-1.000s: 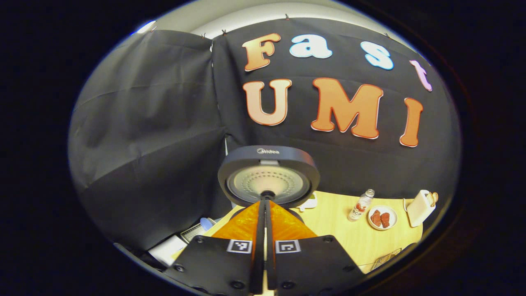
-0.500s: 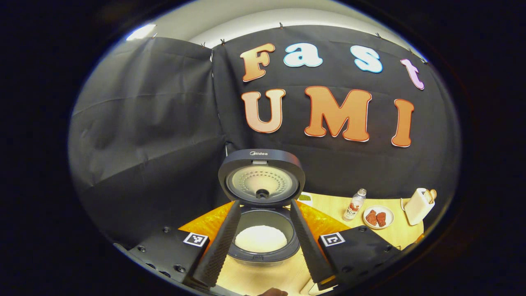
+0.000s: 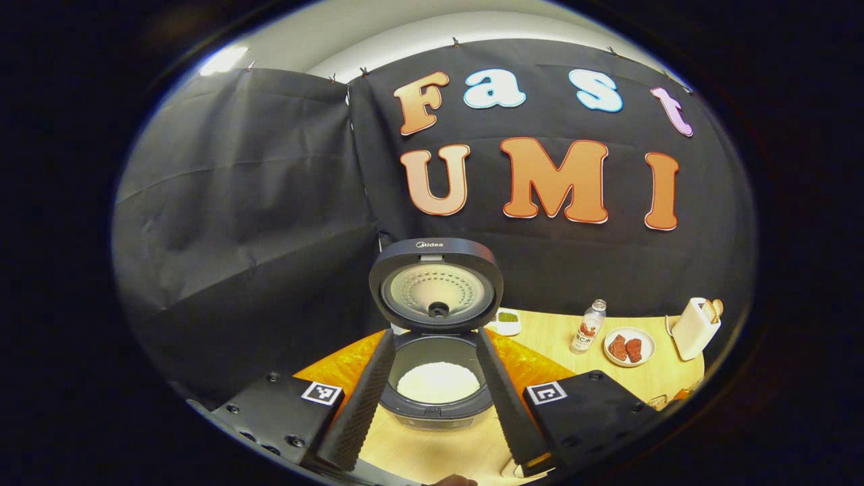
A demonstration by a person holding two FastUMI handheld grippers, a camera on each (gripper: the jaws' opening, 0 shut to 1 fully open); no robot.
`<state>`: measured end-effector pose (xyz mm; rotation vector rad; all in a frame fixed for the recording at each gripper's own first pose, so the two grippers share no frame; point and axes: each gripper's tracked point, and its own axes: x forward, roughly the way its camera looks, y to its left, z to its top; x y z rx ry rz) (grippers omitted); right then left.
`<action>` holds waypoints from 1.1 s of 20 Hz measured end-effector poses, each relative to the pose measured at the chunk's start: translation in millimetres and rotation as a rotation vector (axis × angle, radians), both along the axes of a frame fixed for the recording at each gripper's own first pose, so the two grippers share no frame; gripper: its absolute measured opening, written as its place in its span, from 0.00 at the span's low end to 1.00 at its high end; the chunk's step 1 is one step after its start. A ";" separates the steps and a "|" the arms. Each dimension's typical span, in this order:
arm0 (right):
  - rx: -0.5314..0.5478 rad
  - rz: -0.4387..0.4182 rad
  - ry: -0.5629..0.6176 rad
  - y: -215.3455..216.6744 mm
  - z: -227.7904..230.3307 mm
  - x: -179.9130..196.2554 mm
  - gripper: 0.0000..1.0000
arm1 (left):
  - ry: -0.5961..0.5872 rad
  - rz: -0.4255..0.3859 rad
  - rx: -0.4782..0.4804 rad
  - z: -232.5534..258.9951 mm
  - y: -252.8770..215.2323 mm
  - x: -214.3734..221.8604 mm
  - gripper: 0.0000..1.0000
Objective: Close the left gripper, press the button to open the rice cooker; take a wooden spoon from the chopstick holder with the right hand, scoop a spoonful of rice and pour it into the rice cooker, then put the wooden spoon back into the chopstick holder.
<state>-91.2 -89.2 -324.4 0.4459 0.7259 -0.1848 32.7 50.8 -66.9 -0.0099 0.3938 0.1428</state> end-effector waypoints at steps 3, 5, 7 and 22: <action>0.038 -0.013 -0.005 8.9 2.6 5.3 0.23 | 0.004 -0.017 0.007 -1.2 -4.5 0.6 0.84; 0.047 -0.045 -0.006 5.6 3.8 5.6 0.16 | -0.007 -0.034 0.019 -0.1 -6.5 3.0 0.84; 0.041 -0.039 0.006 10.8 4.1 6.3 0.12 | -0.030 -0.035 0.037 3.8 -1.4 6.2 0.84; -0.077 -0.003 -0.097 30.6 123.2 14.8 0.09 | -0.065 -0.024 0.056 -17.8 55.8 24.9 0.96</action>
